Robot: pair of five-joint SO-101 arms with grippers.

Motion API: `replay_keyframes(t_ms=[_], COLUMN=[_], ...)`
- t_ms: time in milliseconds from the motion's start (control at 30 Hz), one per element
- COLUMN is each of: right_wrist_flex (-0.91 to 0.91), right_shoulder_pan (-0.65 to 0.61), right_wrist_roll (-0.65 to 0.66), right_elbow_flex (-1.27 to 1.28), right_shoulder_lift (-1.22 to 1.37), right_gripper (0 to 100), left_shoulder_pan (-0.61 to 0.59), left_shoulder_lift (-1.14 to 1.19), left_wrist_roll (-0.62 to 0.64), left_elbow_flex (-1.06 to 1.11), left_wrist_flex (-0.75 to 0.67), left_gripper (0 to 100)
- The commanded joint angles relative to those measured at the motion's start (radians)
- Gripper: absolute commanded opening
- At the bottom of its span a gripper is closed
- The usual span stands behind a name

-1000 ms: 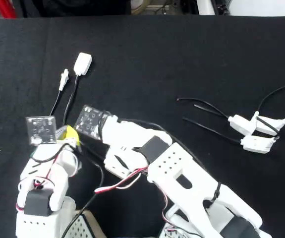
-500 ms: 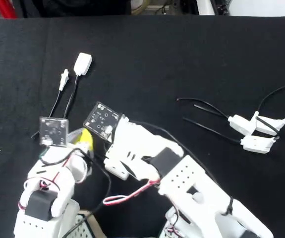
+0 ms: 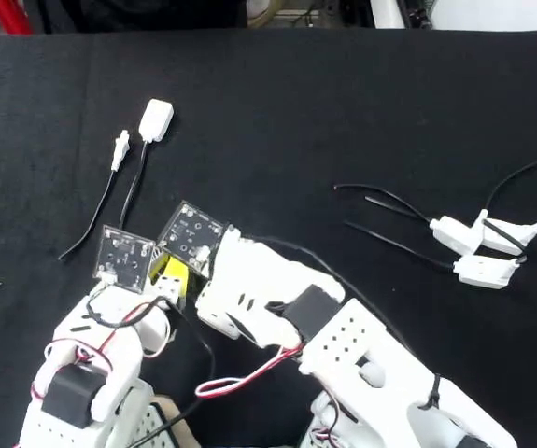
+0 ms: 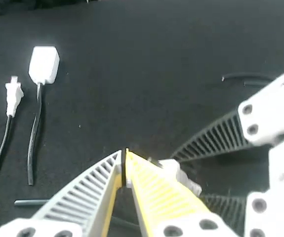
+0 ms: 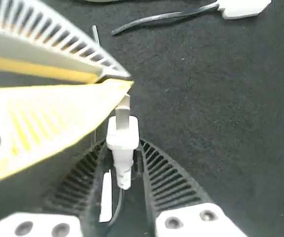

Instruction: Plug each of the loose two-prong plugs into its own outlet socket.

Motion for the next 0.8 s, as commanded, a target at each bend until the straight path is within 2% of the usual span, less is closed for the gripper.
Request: replay_keyframes(t_ms=[0, 67, 233, 367, 600, 767], right_wrist_flex=[-0.012, -0.012, 0.017, 0.061, 0.135, 0.137], right_shoulder_pan=[-0.029, -0.044, -0.046, -0.046, -0.051, -0.052], right_wrist_roll=[0.003, -0.003, -0.005, -0.005, -0.006, -0.026], right_elbow_flex=[-0.002, -0.001, -0.008, 0.002, 0.036, 0.047], right_shoulder_lift=[-0.024, -0.024, -0.042, -0.145, -0.36, -0.401], right_gripper=[1.1, 1.1, 1.1, 1.1, 1.1, 1.1], left_shoulder_pan=[0.002, -0.001, -0.001, -0.002, 0.01, 0.074], left_shoulder_lift=[-0.002, 0.0, 0.002, 0.002, 0.002, 0.003], left_wrist_roll=[0.011, 0.011, 0.009, -0.038, -0.044, -0.048], left_elbow_flex=[-0.01, 0.022, 0.05, 0.084, 0.091, 0.091], left_wrist_flex=[-0.057, -0.1, -0.098, -0.104, -0.098, -0.075], left_gripper=[3, 3, 3, 3, 3, 3])
